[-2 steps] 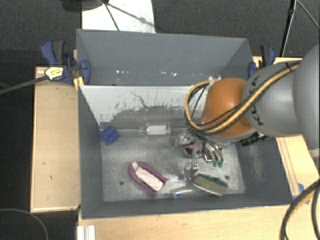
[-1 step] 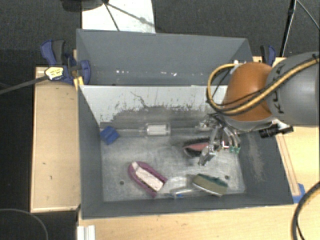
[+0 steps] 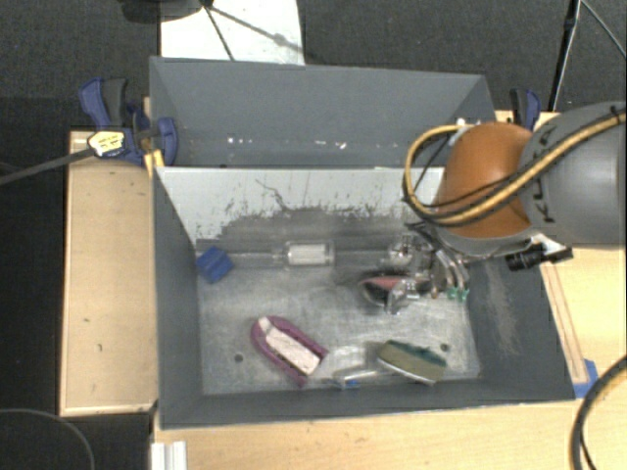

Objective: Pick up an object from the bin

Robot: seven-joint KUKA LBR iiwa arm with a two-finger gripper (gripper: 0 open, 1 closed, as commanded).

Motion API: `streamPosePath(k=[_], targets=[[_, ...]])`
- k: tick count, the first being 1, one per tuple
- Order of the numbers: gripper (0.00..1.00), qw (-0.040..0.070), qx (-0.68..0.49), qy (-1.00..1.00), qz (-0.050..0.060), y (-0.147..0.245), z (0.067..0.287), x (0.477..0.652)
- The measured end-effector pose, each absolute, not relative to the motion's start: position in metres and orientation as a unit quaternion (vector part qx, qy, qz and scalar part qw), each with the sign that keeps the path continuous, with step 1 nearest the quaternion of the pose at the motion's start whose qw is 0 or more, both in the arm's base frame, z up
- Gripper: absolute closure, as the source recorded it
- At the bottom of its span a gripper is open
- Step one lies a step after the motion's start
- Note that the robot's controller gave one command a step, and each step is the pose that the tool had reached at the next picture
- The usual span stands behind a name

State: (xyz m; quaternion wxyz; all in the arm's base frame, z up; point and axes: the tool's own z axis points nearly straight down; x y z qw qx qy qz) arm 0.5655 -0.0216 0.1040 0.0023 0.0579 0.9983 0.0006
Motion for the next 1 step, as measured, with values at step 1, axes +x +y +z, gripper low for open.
streamPosePath(k=[1], targets=[[1.0, 0.005, 0.055, 0.998, 0.001, -0.0105, 0.264, 0.5741]])
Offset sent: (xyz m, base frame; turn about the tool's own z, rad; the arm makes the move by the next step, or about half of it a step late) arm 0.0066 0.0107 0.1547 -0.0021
